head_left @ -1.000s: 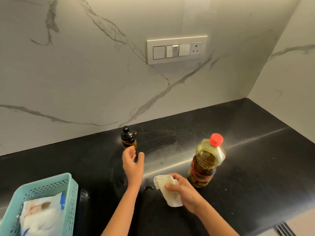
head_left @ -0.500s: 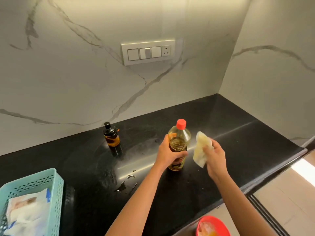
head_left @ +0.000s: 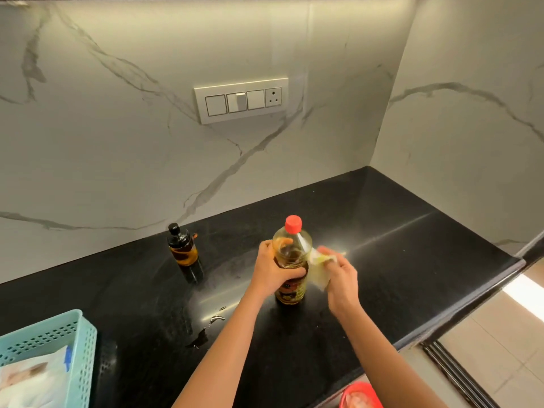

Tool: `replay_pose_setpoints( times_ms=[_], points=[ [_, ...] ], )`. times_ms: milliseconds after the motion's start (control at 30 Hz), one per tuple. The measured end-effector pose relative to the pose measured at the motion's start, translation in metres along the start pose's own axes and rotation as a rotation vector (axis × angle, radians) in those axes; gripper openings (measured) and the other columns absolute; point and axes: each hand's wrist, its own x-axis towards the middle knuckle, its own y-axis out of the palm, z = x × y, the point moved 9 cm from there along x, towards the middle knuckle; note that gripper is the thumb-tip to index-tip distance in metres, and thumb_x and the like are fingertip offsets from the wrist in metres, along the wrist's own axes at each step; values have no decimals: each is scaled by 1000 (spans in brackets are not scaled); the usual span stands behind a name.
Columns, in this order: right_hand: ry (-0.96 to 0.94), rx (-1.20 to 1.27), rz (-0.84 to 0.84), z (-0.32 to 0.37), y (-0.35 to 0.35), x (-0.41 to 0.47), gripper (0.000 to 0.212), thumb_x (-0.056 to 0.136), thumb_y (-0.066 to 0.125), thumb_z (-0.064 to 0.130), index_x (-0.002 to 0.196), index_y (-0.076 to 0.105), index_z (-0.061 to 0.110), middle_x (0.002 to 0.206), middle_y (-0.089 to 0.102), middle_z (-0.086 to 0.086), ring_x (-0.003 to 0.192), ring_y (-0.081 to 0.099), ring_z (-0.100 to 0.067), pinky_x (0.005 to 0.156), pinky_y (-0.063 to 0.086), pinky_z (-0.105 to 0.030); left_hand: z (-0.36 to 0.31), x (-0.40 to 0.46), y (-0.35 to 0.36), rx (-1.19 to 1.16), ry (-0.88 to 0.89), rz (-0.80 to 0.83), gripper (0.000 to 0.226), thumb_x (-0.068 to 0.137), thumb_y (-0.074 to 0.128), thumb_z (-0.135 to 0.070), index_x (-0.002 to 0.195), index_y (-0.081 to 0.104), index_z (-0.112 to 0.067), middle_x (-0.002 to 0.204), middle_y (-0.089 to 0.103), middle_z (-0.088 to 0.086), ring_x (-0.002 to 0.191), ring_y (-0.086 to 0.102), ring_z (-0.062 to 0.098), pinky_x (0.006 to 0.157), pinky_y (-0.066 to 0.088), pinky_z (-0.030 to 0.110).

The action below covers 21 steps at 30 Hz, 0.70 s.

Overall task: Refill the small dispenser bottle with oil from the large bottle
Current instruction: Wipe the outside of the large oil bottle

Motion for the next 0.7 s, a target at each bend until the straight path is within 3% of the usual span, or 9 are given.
replay_pose_setpoints(
  times_ms=[67, 133, 233, 300, 367, 467, 567, 700],
  points=[
    [18, 189, 33, 16, 14, 17, 21, 91, 52, 5, 103, 68, 14, 108, 66, -7, 100, 62, -21, 83, 52, -38, 4, 5, -2, -43, -38, 68, 76, 51, 89, -22, 114, 48, -33, 118, 58, -6, 110, 56, 12, 91, 46, 30],
    [7, 211, 160, 24, 40, 19, 21, 93, 50, 9, 107, 65, 11, 109, 67, -8, 98, 65, -18, 78, 54, -32, 2, 7, -5, -69, -19, 129, 86, 52, 86, -16, 124, 45, -40, 117, 60, -13, 111, 56, 7, 90, 47, 28],
    [65, 17, 264, -17, 53, 12, 20, 94, 52, 14, 106, 67, 12, 105, 71, -9, 99, 68, -21, 75, 55, -28, -3, 4, -13, -49, 6, 201, 88, 59, 81, -6, 127, 34, -38, 117, 53, -15, 113, 53, 9, 86, 44, 23],
    [188, -157, 227, -49, 40, 18, 18, 94, 51, 11, 100, 69, 12, 96, 71, -11, 93, 68, -26, 73, 54, -30, -3, -1, -16, -31, 6, 241, 88, 62, 81, -10, 126, 25, -32, 117, 46, -11, 116, 51, 14, 90, 44, 26],
    [290, -130, 180, -54, 32, 33, 24, 93, 46, 3, 109, 64, 5, 92, 69, -11, 84, 66, -22, 69, 53, -30, -10, -7, -26, -74, 25, 171, 87, 58, 85, -29, 119, 23, -28, 117, 41, -8, 114, 50, 13, 92, 46, 27],
    [179, -10, 335, -11, 64, 51, 28, 94, 47, 9, 119, 59, 6, 99, 70, -11, 87, 66, -21, 70, 55, -30, -42, -16, -62, 7, 132, -160, 80, 49, 82, -58, 110, 42, -27, 109, 48, -8, 99, 52, 3, 80, 45, 11],
    [132, -161, 536, 6, 105, 46, 29, 93, 52, 17, 118, 61, 5, 111, 66, -23, 95, 64, -29, 82, 51, -39, -73, -22, -75, 141, 256, -297, 48, 63, 82, -43, 100, 60, -22, 94, 61, -8, 84, 58, 3, 68, 45, 9],
    [213, -276, 654, -31, 114, 36, 31, 93, 52, 31, 115, 65, 14, 115, 68, -12, 108, 64, -25, 95, 51, -36, -86, -22, -70, 293, 319, -241, 37, 71, 79, -29, 104, 65, -20, 99, 66, -5, 86, 58, 4, 75, 43, 9]
  ],
)
